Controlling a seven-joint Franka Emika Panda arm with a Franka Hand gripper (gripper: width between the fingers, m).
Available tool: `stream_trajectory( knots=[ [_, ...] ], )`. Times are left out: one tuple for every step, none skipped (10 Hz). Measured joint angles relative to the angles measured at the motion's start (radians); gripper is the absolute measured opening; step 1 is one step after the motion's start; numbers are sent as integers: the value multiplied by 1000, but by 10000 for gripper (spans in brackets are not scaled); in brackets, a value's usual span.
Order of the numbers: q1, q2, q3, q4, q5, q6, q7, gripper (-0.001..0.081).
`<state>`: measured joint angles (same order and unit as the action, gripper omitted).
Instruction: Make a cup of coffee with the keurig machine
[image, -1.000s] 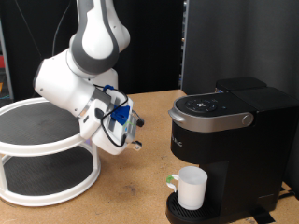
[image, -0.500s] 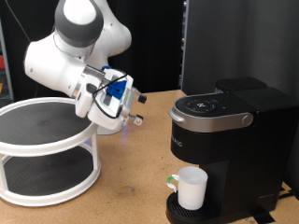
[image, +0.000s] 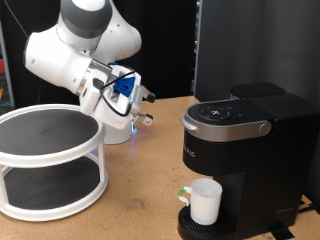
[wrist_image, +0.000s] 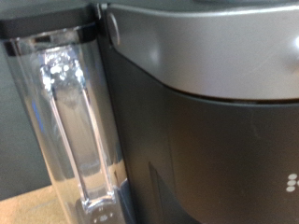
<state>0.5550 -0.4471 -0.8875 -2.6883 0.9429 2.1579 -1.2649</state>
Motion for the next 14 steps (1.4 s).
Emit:
stream_trajectory(
  knots=[
    [-4, -4, 20, 4, -14, 8, 27, 802],
    [-10, -13, 40, 12, -38, 8, 60, 802],
    [-16, -26, 60, 22, -62, 1, 97, 802],
    [-23, -42, 73, 32, -81, -14, 126, 802],
    [-31, -63, 83, 41, -97, -34, 149, 802],
    [-41, -87, 90, 48, -110, -53, 168, 802],
    [-51, -112, 93, 56, -120, -78, 186, 802],
    [-61, -137, 97, 60, -122, -88, 206, 802],
    [-70, -158, 98, 63, -124, -109, 224, 802],
    [-78, -172, 98, 62, -126, -122, 236, 802],
    [-78, -169, 99, 61, -131, -122, 236, 802],
    [-84, -156, 112, 63, -230, -127, 266, 802],
    [-89, -134, 140, 74, -342, -151, 319, 802],
    [-89, -107, 165, 95, -443, -189, 365, 802]
  ],
)
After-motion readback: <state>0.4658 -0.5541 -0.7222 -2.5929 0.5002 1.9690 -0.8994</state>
